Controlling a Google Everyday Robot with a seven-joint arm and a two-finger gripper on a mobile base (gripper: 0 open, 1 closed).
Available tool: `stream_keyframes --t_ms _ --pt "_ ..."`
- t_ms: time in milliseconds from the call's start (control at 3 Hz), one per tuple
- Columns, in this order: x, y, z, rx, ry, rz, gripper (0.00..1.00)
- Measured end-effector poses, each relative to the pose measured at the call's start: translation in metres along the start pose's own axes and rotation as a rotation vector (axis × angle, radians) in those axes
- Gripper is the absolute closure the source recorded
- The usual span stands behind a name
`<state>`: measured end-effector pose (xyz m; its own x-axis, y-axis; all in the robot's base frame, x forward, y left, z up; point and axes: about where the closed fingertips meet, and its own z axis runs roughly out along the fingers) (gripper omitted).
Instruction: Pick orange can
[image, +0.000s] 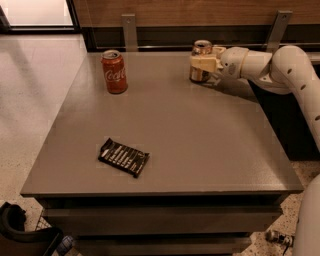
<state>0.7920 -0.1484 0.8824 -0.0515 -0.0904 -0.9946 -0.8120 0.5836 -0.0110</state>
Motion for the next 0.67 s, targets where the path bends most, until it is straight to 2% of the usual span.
stream_keyframes --t_ms 333,667 --pt "0.0002 0.0013 0.0024 -0.004 0.000 0.001 1.00" --pt "-0.0061 0.0054 0.0011 -0.004 0.000 -0.007 1.00"
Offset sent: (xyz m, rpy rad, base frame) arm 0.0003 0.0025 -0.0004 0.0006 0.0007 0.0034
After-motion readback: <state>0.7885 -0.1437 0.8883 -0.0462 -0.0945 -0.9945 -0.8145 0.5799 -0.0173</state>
